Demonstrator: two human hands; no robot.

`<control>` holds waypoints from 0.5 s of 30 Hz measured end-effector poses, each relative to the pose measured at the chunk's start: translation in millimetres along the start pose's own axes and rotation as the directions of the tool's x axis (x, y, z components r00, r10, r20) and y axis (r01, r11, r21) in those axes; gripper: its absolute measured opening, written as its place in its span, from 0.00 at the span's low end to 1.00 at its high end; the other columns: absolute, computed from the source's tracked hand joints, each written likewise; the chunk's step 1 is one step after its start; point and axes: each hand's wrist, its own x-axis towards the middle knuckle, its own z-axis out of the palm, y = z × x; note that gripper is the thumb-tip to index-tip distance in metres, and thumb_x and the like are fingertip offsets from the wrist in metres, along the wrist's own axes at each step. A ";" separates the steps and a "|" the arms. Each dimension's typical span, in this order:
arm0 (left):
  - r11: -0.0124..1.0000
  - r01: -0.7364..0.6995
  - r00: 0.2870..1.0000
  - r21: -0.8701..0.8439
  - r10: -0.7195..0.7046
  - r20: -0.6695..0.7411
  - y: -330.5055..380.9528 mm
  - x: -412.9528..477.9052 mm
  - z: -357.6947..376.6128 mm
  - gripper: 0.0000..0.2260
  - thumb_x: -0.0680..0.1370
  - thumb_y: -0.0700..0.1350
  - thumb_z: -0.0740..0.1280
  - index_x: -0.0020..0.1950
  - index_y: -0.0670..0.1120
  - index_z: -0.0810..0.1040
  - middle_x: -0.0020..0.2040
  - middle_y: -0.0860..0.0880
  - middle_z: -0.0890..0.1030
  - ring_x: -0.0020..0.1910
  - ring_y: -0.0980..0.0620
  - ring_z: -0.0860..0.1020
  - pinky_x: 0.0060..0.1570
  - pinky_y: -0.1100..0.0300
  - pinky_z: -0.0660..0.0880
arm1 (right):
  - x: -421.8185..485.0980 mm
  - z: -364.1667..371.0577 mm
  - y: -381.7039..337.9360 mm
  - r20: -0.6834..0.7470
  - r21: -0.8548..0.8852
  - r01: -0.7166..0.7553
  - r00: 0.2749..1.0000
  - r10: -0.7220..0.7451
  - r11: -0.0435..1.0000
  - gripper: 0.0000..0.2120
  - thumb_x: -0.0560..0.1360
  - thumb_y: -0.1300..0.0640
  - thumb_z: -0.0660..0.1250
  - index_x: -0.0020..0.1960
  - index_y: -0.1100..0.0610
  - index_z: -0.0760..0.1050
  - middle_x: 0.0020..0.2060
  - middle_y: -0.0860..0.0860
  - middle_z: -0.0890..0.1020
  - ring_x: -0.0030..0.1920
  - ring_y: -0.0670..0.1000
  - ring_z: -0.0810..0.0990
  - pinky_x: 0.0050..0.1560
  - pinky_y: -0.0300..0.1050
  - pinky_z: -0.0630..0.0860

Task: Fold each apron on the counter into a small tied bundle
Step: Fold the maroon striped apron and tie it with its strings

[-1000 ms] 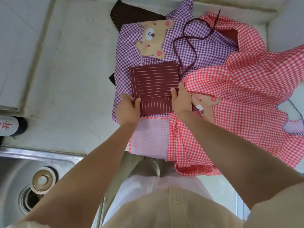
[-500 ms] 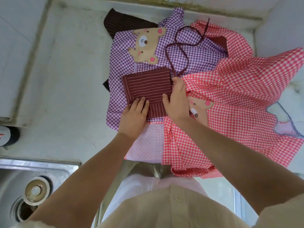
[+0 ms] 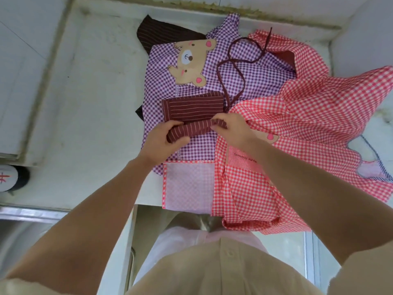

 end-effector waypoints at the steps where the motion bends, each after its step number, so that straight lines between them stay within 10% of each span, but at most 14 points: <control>1: 0.995 0.039 0.998 -0.090 -0.036 0.042 -6.0 -1.2 -4.3 0.29 0.72 0.57 0.74 0.68 0.49 0.71 0.62 0.52 0.78 0.57 0.56 0.76 0.60 0.60 0.73 | 5.9 -4.6 -2.1 0.013 0.028 -0.009 1.000 0.009 1.000 0.11 0.80 0.58 0.66 0.60 0.58 0.80 0.45 0.46 0.83 0.38 0.37 0.79 0.46 0.35 0.77; 5: 0.978 0.151 0.987 -0.142 -0.158 -0.037 -8.6 5.1 -4.7 0.23 0.76 0.49 0.72 0.68 0.45 0.71 0.63 0.48 0.78 0.59 0.51 0.77 0.62 0.58 0.73 | 18.9 -7.4 2.4 0.007 0.132 -0.082 0.997 0.082 0.988 0.10 0.81 0.57 0.64 0.52 0.64 0.78 0.21 0.35 0.73 0.25 0.30 0.72 0.30 0.26 0.66; 10: 0.992 0.124 0.968 0.009 -0.119 -0.222 -4.4 28.5 1.3 0.19 0.82 0.50 0.60 0.70 0.44 0.70 0.56 0.45 0.82 0.53 0.46 0.80 0.54 0.55 0.76 | 26.1 6.1 6.8 -0.058 0.296 -0.139 0.985 0.163 0.945 0.14 0.80 0.52 0.65 0.60 0.60 0.78 0.52 0.51 0.84 0.53 0.47 0.82 0.56 0.40 0.77; 15: 0.969 0.213 0.908 0.127 -0.148 -0.393 -2.6 43.3 13.0 0.18 0.83 0.54 0.55 0.62 0.41 0.74 0.50 0.40 0.79 0.48 0.43 0.76 0.48 0.49 0.75 | 38.1 10.2 4.2 -0.127 0.207 -0.172 0.971 0.201 0.963 0.13 0.83 0.52 0.59 0.52 0.60 0.75 0.43 0.55 0.83 0.43 0.54 0.81 0.47 0.52 0.78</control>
